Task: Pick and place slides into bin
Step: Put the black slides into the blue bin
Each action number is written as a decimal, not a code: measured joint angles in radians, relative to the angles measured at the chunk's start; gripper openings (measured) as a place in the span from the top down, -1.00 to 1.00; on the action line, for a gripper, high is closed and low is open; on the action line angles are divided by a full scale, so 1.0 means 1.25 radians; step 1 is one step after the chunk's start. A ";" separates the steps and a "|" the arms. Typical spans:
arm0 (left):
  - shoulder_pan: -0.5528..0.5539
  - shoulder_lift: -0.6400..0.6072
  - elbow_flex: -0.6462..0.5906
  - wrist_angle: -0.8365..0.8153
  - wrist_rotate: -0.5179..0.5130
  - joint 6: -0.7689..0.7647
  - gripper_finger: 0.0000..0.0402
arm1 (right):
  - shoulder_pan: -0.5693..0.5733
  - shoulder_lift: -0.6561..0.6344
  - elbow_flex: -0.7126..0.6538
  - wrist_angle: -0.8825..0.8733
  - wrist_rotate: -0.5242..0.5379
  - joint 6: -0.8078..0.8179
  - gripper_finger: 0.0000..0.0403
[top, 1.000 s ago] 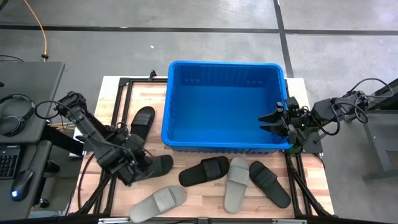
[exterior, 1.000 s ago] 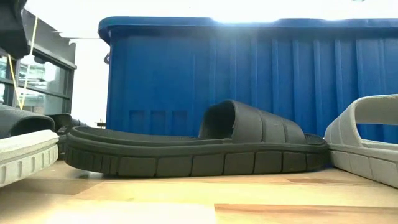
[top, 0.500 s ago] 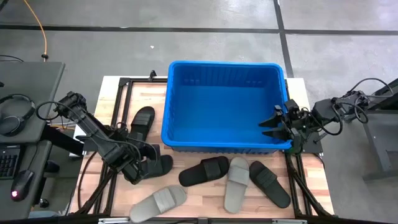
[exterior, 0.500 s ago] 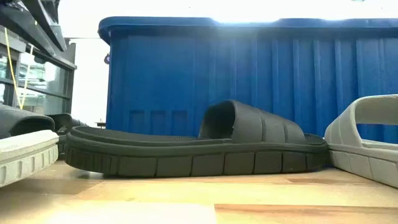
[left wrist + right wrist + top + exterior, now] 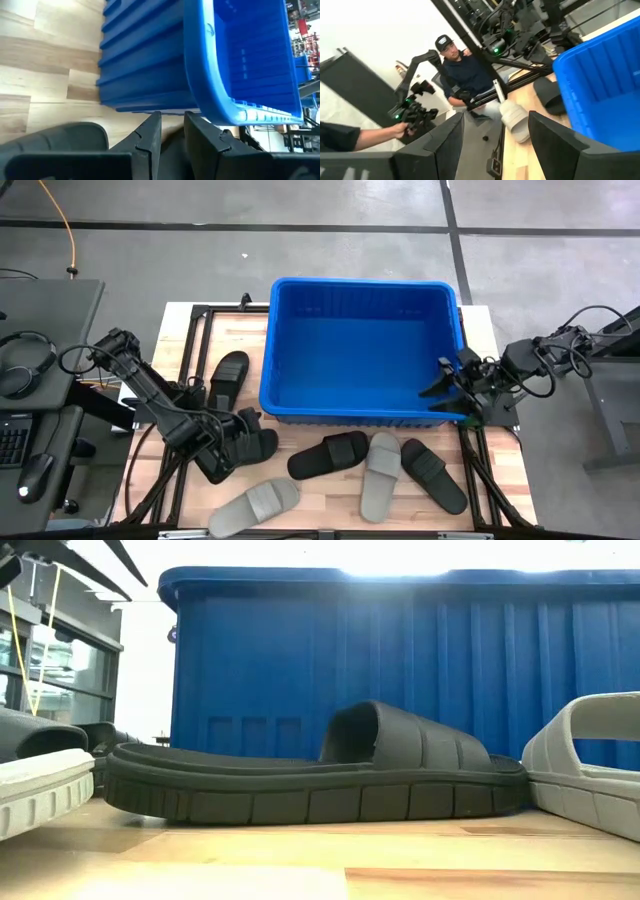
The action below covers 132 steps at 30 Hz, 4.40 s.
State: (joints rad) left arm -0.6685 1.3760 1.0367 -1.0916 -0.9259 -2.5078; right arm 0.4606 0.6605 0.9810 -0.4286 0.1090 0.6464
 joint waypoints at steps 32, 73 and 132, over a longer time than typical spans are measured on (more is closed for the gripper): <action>-0.092 0.061 0.000 -0.004 0.185 -0.004 0.84 | 0.000 0.000 0.000 0.042 -0.008 0.006 -0.04; -0.187 0.060 -0.252 0.316 0.193 -0.029 -0.01 | 0.000 0.110 0.000 0.084 0.102 0.108 -0.04; -0.187 -0.007 0.320 -0.164 -0.069 0.400 0.98 | 0.000 0.090 0.000 0.128 0.065 0.084 -0.04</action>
State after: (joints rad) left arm -0.9024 1.3670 1.4368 -1.2964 -1.0126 -2.0084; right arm 0.4606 0.7727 0.9813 -0.2688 0.1905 0.7513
